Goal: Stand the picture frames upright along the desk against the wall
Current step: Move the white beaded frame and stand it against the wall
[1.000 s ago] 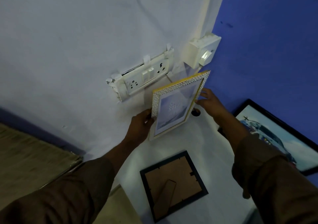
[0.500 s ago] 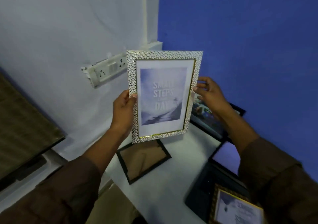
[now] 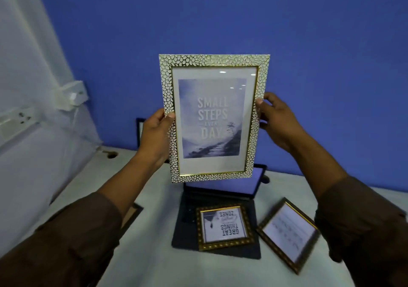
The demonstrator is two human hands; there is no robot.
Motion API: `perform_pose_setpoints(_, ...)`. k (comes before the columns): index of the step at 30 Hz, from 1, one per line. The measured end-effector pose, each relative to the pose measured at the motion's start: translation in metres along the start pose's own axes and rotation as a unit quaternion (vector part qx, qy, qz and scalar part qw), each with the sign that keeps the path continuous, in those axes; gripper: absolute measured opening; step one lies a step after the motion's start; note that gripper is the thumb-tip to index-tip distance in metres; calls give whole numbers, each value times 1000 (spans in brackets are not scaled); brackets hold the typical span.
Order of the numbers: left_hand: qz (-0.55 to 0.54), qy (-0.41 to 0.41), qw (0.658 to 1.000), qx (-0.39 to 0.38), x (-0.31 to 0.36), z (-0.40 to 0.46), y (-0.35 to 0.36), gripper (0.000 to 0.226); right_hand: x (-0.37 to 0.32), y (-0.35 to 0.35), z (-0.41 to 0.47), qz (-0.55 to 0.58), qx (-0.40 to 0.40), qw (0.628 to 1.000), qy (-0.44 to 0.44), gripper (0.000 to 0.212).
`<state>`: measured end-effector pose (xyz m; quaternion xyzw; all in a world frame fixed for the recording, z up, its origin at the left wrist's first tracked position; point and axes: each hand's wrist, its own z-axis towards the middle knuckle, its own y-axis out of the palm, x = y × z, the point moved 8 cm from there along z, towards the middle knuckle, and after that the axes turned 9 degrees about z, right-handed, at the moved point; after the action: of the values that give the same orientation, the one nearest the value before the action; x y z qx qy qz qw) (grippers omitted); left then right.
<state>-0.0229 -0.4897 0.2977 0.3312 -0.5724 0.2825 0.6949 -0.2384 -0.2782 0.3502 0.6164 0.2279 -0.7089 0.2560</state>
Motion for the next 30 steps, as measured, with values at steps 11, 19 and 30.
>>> perform_pose_setpoints(11, 108, 13, 979, -175, -18, 15, 141, 18, 7, -129, -61, 83, 265, 961, -20, 24)
perform_pose_setpoints(19, 305, 127, 922, -201, -1, 24, 222, 39, 2, -204, -80, 67, 336, 936, -74, 22)
perform_pose_setpoints(30, 327, 73, 932, -136, -66, 53, 316, 47, -5, -299, -21, -143, 272, 943, -124, 27)
